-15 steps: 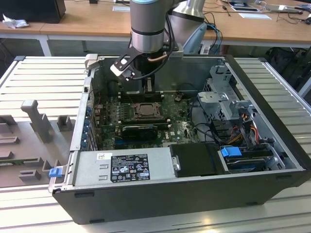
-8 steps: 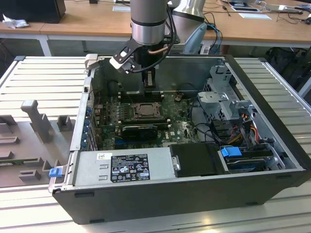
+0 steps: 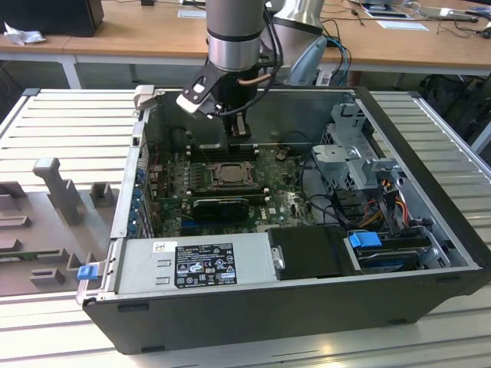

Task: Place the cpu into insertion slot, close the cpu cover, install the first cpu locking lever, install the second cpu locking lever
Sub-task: 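Install the first cpu locking lever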

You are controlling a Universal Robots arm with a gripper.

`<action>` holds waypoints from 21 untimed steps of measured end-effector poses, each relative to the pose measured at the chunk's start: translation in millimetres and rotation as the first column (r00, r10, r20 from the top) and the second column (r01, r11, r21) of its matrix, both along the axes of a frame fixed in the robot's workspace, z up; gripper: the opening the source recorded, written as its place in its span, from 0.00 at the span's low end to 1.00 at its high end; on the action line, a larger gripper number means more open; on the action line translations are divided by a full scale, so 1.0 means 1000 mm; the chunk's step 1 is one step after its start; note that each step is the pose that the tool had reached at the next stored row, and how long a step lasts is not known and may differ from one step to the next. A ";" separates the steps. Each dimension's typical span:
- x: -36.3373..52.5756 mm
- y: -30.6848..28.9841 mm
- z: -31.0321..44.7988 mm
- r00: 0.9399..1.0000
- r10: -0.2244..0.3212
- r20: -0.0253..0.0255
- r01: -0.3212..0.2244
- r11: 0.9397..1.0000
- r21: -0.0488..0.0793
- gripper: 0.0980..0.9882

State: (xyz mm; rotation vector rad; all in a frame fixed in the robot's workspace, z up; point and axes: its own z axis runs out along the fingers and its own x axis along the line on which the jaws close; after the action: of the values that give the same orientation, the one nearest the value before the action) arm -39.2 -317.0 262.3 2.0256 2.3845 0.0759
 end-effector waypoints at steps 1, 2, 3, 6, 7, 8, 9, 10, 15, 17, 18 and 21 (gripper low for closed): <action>0.0000 0.0000 0.0000 1.000 0.009 0.000 -0.009 1.000 0.000 0.01; 0.0000 0.0000 0.0000 1.000 0.012 0.000 -0.012 1.000 0.000 0.01; 0.0000 0.0000 0.0000 1.000 0.020 0.000 -0.020 1.000 0.000 0.01; 0.0000 0.0000 0.0000 0.999 0.042 0.000 -0.042 0.999 0.000 0.01; 0.0000 0.0000 0.0000 0.999 0.054 0.000 -0.054 0.999 0.000 0.01; 0.0000 0.0000 0.0000 0.998 0.064 0.000 -0.064 0.998 0.000 0.01; 0.0000 0.0000 0.0000 0.997 0.073 0.000 -0.073 0.997 0.000 0.01; 0.0000 0.0000 0.0000 0.997 0.079 0.000 -0.079 0.997 0.000 0.01; 0.0000 0.0000 0.0000 0.994 0.106 0.000 -0.106 0.994 0.000 0.01; 0.0000 0.0000 0.0000 0.994 0.113 0.000 -0.113 0.994 0.000 0.01; 0.0000 0.0000 0.0000 0.993 0.118 0.000 -0.118 0.993 0.000 0.01; 0.0000 0.0000 0.0000 0.991 0.131 0.000 -0.131 0.991 0.000 0.01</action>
State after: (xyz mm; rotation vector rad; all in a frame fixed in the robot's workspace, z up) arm -39.2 -317.0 262.3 1.8667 2.5147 0.0770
